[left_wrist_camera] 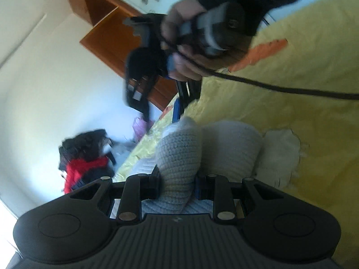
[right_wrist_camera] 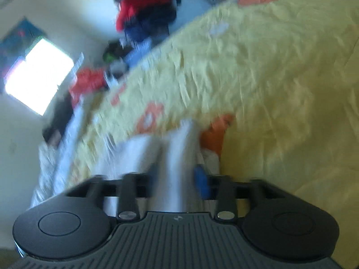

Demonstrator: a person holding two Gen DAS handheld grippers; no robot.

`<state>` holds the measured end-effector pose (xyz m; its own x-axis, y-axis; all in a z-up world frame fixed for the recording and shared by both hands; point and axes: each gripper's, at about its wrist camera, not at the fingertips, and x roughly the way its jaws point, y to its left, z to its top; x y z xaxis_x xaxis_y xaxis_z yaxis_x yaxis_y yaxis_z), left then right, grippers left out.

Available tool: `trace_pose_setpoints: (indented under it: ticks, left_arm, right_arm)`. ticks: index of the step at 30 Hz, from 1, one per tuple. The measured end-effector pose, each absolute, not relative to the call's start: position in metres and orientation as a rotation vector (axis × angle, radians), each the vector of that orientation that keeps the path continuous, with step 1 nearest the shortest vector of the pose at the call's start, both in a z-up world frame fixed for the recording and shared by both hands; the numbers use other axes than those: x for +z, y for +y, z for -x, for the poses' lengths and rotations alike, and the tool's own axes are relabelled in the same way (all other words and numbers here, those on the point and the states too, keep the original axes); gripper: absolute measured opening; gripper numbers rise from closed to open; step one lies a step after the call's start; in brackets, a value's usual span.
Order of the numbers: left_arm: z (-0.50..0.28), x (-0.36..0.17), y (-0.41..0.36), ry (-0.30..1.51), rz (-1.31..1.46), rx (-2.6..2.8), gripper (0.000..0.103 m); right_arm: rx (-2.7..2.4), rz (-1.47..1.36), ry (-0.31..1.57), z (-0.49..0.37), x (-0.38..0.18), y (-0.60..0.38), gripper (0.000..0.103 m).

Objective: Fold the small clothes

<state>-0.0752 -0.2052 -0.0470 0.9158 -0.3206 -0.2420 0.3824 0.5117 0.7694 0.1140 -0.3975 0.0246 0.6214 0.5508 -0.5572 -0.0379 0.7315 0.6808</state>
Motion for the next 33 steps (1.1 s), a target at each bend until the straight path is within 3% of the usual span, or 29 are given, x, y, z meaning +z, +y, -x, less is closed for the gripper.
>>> trace_pose_setpoints:
  ticks: [5,10,11,13,14,20,24,28,30,32,33]
  left_arm:
    - [0.081,-0.049,-0.21,0.066,-0.977,-0.408,0.027]
    - [0.088,-0.052,-0.215,0.061,-0.997,-0.393,0.027]
    - [0.09,-0.052,-0.217,0.058,-1.004,-0.392,0.027]
    - [0.092,-0.053,-0.218,0.051,-1.016,-0.391,0.027]
    - [0.091,-0.052,-0.219,0.047,-1.015,-0.39,0.027]
    - [0.099,-0.032,-0.224,0.033,-0.937,-0.434,0.027]
    - [0.108,-0.054,-0.232,0.042,-0.928,-0.489,0.026]
    - [0.113,-0.06,-0.231,-0.012,-0.965,-0.467,0.028]
    - [0.115,-0.056,-0.225,-0.029,-0.98,-0.458,0.032]
    - [0.12,-0.055,-0.218,-0.045,-1.005,-0.449,0.051]
    - [0.126,-0.053,-0.21,-0.062,-1.005,-0.449,0.076]
  right_arm:
    - [0.443,-0.69,0.773,-0.127,0.047,-0.381,0.064]
    - [0.478,-0.523,0.968,-0.163,0.03,-0.324,0.065]
    - [0.467,-0.491,1.001,-0.168,0.022,-0.313,0.062]
    - [0.466,-0.418,0.971,-0.171,0.019,-0.299,0.021]
    - [0.489,-0.403,0.956,-0.171,0.02,-0.295,0.017]
    - [0.513,-0.349,0.762,-0.13,0.067,-0.326,0.015]
    - [0.384,-0.358,0.868,-0.127,0.025,-0.361,0.013]
    - [0.377,-0.52,0.818,-0.117,0.009,-0.374,0.013]
    - [0.369,-0.512,0.811,-0.116,0.009,-0.368,0.013]
    - [0.356,-0.557,0.817,-0.119,0.009,-0.372,0.018]
    - [0.342,-0.58,0.827,-0.12,0.008,-0.374,0.026]
